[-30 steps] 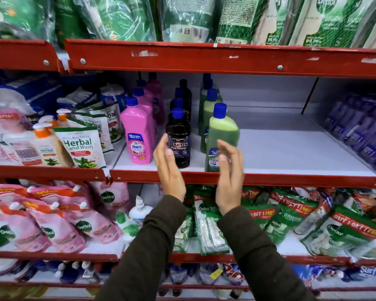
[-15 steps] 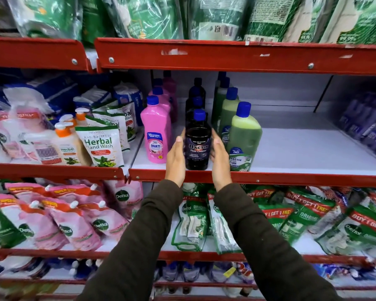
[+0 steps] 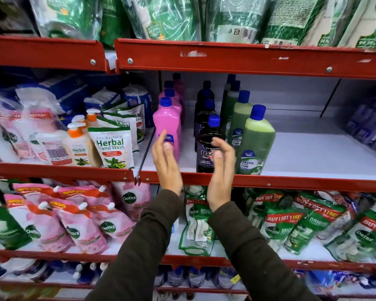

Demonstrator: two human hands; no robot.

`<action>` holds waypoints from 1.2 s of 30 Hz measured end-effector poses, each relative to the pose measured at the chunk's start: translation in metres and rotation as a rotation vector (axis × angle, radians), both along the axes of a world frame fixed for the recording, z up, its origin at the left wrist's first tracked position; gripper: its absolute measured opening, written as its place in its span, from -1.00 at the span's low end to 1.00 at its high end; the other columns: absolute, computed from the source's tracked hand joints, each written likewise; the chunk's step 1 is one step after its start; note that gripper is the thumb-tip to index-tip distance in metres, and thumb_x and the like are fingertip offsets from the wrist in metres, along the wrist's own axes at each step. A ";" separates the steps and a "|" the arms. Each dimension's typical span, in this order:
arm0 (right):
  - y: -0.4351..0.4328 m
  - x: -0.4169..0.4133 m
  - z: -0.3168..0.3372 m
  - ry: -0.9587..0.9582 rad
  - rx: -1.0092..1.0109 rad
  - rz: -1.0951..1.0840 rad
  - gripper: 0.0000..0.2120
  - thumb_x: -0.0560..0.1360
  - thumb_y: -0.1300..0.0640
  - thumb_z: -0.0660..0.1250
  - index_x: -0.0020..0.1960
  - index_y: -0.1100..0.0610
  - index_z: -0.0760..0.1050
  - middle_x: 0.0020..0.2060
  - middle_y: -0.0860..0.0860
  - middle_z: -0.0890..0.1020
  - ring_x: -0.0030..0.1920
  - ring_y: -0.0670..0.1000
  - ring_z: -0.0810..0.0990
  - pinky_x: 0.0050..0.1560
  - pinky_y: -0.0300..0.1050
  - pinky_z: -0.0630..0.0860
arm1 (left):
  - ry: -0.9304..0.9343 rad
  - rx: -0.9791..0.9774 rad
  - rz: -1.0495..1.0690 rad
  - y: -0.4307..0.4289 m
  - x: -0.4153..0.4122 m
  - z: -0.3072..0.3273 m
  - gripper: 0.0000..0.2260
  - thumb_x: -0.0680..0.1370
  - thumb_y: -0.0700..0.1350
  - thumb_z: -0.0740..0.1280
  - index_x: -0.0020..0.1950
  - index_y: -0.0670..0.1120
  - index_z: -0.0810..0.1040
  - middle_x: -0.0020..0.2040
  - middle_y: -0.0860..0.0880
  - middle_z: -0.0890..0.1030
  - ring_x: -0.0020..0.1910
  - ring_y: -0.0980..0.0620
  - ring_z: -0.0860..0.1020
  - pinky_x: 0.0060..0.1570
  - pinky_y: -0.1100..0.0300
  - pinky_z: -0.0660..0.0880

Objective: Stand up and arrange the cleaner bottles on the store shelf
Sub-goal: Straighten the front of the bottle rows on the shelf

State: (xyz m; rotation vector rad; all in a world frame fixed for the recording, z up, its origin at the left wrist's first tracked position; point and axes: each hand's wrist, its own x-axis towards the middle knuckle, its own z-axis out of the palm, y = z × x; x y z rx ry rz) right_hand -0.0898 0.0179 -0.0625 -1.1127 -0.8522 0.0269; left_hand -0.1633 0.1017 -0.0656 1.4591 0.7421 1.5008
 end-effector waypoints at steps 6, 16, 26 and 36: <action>0.058 -0.027 0.011 0.213 -0.207 0.373 -0.55 0.68 -0.01 0.01 0.55 0.04 0.23 0.43 -0.17 0.34 0.32 -0.31 0.38 0.10 -0.60 0.38 | 0.014 -0.217 -0.170 0.050 -0.018 0.008 -0.47 0.64 0.21 -0.09 0.56 0.03 0.15 0.54 -0.05 0.29 0.46 0.14 0.31 0.47 0.17 0.27; 0.082 -0.031 0.004 0.297 -0.274 0.443 -0.55 0.68 -0.04 0.00 0.53 0.04 0.29 0.41 0.07 0.49 0.34 -0.01 0.53 0.26 -0.23 0.54 | 0.068 -0.254 -0.200 0.059 -0.046 0.003 -0.70 0.63 0.19 0.05 0.21 0.16 0.50 -0.01 0.23 0.61 -0.08 0.36 0.63 -0.18 0.47 0.54; 0.037 -0.048 -0.006 0.211 -0.194 0.280 -0.60 0.66 0.00 0.08 0.42 0.09 0.44 0.33 -0.04 0.54 0.25 -0.30 0.53 0.25 -0.38 0.45 | 0.121 -0.003 0.158 0.024 -0.042 -0.010 -0.63 0.67 0.04 0.05 0.42 0.03 0.43 0.30 -0.01 0.54 0.28 0.13 0.48 0.20 0.47 0.34; -0.004 0.019 -0.021 0.344 -0.151 0.068 -0.56 0.62 -0.10 0.08 0.46 -0.02 0.37 0.45 -0.05 0.43 0.46 -0.09 0.37 0.54 0.06 0.26 | 0.248 0.044 -0.158 -0.035 0.013 -0.002 -0.60 0.67 -0.03 0.08 0.51 -0.02 0.29 0.50 -0.01 0.35 0.45 0.18 0.27 0.46 0.25 0.16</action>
